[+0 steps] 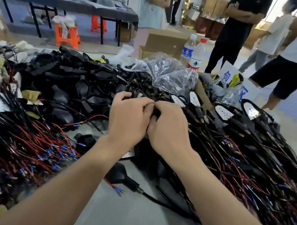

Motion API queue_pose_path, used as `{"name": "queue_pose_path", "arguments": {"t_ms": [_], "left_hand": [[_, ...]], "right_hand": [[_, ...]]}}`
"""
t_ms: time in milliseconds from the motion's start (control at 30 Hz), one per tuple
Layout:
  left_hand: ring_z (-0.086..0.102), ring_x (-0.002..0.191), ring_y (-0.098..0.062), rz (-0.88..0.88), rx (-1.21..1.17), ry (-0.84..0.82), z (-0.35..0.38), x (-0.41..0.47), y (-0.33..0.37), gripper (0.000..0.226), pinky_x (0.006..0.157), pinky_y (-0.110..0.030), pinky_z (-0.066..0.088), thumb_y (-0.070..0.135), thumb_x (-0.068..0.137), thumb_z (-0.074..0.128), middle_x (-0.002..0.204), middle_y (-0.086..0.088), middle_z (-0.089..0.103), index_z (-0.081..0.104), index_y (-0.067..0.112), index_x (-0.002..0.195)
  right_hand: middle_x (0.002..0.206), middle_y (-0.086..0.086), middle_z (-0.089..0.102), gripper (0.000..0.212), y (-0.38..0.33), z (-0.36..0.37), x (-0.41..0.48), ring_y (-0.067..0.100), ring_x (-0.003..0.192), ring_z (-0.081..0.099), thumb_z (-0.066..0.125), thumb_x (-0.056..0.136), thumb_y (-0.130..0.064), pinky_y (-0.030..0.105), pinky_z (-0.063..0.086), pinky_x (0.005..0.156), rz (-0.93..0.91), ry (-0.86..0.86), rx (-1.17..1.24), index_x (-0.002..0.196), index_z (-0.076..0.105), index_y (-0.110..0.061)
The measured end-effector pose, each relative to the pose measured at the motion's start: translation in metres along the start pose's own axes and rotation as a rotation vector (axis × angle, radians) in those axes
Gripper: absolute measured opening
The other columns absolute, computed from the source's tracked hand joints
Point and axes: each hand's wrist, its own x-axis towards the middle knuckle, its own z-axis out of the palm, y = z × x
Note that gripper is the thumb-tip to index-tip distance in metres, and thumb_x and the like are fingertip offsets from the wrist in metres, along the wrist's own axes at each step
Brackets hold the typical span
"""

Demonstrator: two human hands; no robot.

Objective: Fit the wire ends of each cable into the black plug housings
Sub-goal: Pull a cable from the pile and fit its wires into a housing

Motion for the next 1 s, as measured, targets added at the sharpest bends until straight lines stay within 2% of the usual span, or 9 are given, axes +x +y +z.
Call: {"name": "queue_pose_path", "arguments": {"t_ms": [167,267,333,400,500,633,733,800,1000], "left_hand": [[0.055,0.06,-0.024,-0.325,0.077,-0.099,-0.039,0.009,-0.052,0.048,0.063,-0.032,0.037,0.045,0.096,0.057,0.048,0.007,0.053,0.061,0.017,0.057],[0.061,0.065,-0.017,-0.463,0.079,-0.022,-0.069,0.006,-0.078,0.027,0.07,-0.023,0.036,0.021,0.096,0.057,0.062,0.016,0.062,0.075,0.026,0.117],[0.069,0.095,-0.019,-0.494,0.127,-0.106,-0.088,0.003,-0.098,0.058,0.088,-0.023,0.041,0.01,0.089,0.06,0.098,0.005,0.076,0.057,0.026,0.146],[0.037,0.149,-0.027,-0.468,0.234,-0.23,-0.106,0.001,-0.117,0.077,0.119,-0.039,0.033,0.007,0.085,0.065,0.157,-0.009,0.048,0.04,0.02,0.158],[0.005,0.16,-0.031,-0.412,0.47,-0.299,-0.131,-0.006,-0.144,0.082,0.128,-0.046,0.014,0.023,0.091,0.069,0.172,-0.014,0.015,0.029,0.014,0.162],[0.002,0.16,-0.029,-0.52,0.632,-0.314,-0.147,-0.02,-0.173,0.084,0.129,-0.044,0.007,0.035,0.095,0.059,0.173,-0.012,0.007,0.017,0.015,0.165],[0.005,0.16,-0.027,-0.542,0.711,-0.345,-0.149,-0.03,-0.183,0.079,0.129,-0.043,0.006,0.05,0.103,0.041,0.174,-0.01,0.008,0.011,0.013,0.166],[0.007,0.16,-0.027,-0.511,0.678,-0.317,-0.149,-0.036,-0.184,0.079,0.129,-0.043,0.007,0.048,0.105,0.039,0.174,-0.009,0.01,0.005,0.012,0.166],[0.027,0.149,-0.026,-0.666,0.26,-0.025,-0.158,-0.041,-0.179,0.079,0.116,-0.05,0.03,0.018,0.098,0.044,0.164,-0.004,0.036,0.002,0.032,0.164]], "right_hand": [[0.096,0.003,0.07,0.014,-0.042,0.03,0.017,0.026,0.108,0.054,0.057,0.085,-0.01,0.034,0.039,0.091,-0.028,-0.082,0.043,0.092,0.069,-0.015],[0.107,0.0,0.074,0.026,-0.075,0.055,0.026,0.025,0.109,0.06,0.06,0.086,-0.014,0.029,0.039,0.086,-0.061,-0.171,0.159,0.108,0.074,-0.019],[0.114,0.003,0.074,0.035,-0.092,0.075,0.032,0.026,0.11,0.062,0.06,0.089,-0.016,0.026,0.038,0.08,-0.043,-0.254,0.221,0.123,0.07,-0.02],[0.124,0.008,0.07,0.05,-0.105,0.095,0.037,0.029,0.117,0.061,0.06,0.091,-0.017,0.029,0.043,0.087,-0.031,-0.362,0.28,0.141,0.058,-0.02],[0.129,0.011,0.067,0.057,-0.125,0.123,0.042,0.033,0.118,0.061,0.06,0.093,-0.02,0.034,0.048,0.092,-0.036,-0.472,0.32,0.149,0.048,-0.02],[0.126,0.009,0.07,0.047,-0.149,0.159,0.042,0.032,0.116,0.061,0.059,0.094,-0.028,0.037,0.047,0.092,-0.051,-0.492,0.335,0.14,0.057,-0.024],[0.101,0.008,0.072,0.024,-0.167,0.174,0.046,0.033,0.102,0.064,0.062,0.092,-0.032,0.041,0.048,0.084,-0.158,-0.243,0.178,0.113,0.071,-0.024],[0.092,0.008,0.071,0.016,-0.177,0.181,0.052,0.034,0.093,0.065,0.062,0.092,-0.035,0.039,0.048,0.074,-0.157,-0.271,0.208,0.096,0.073,-0.023],[0.07,-0.007,0.061,0.051,-0.198,0.194,0.066,0.022,0.071,0.058,0.059,0.08,-0.073,0.032,0.037,0.058,-0.125,-0.417,0.214,0.072,0.059,-0.022]]}}
